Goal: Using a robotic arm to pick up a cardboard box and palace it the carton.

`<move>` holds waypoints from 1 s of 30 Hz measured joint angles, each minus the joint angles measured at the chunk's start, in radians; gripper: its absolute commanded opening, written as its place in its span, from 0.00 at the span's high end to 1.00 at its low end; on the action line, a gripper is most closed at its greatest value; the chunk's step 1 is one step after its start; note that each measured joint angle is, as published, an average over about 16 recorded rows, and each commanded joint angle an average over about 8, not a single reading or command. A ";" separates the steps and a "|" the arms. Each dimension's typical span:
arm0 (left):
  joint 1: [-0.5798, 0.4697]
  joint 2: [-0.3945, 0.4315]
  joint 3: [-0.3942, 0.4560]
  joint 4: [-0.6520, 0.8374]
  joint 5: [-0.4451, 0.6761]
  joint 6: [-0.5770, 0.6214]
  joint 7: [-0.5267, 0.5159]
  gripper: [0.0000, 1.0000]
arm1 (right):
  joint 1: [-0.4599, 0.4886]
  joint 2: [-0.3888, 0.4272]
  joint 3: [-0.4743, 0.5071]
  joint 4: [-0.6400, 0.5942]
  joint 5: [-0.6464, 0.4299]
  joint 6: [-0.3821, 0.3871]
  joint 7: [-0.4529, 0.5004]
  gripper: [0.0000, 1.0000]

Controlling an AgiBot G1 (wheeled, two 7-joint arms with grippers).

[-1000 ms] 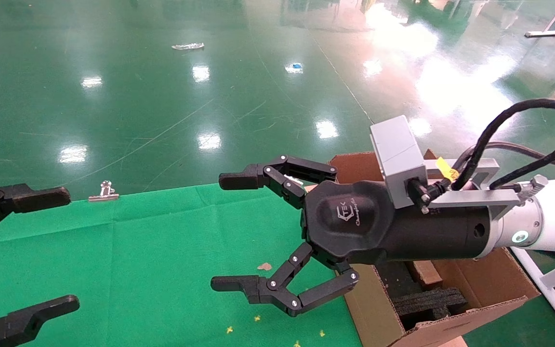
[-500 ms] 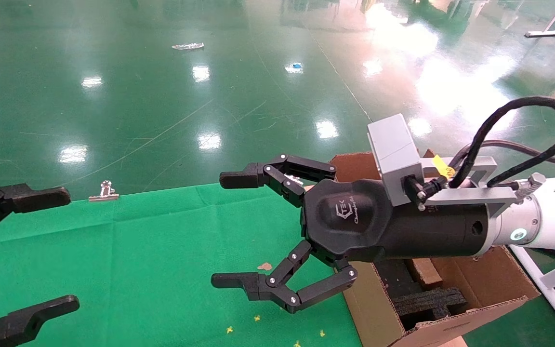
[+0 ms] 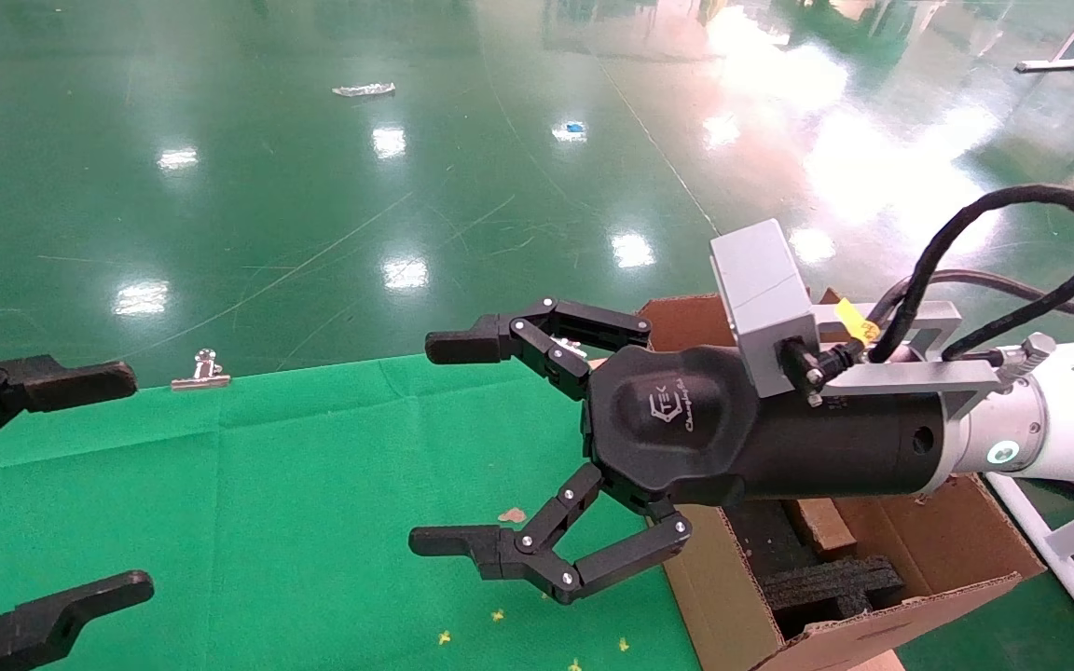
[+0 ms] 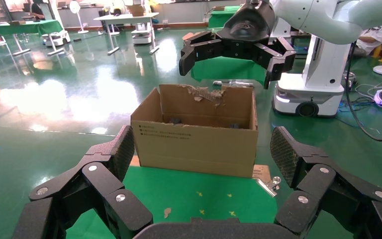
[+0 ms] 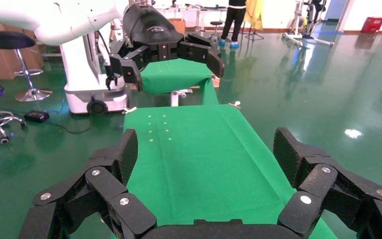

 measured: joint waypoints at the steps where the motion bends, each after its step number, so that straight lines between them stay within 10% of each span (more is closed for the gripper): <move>1: 0.000 0.000 0.000 0.000 0.000 0.000 0.000 0.00 | 0.000 0.000 0.000 0.000 0.000 0.000 0.000 0.00; 30: 0.000 0.000 0.000 0.000 0.000 0.000 0.000 0.00 | 0.002 0.000 -0.002 -0.001 -0.001 0.001 0.001 0.00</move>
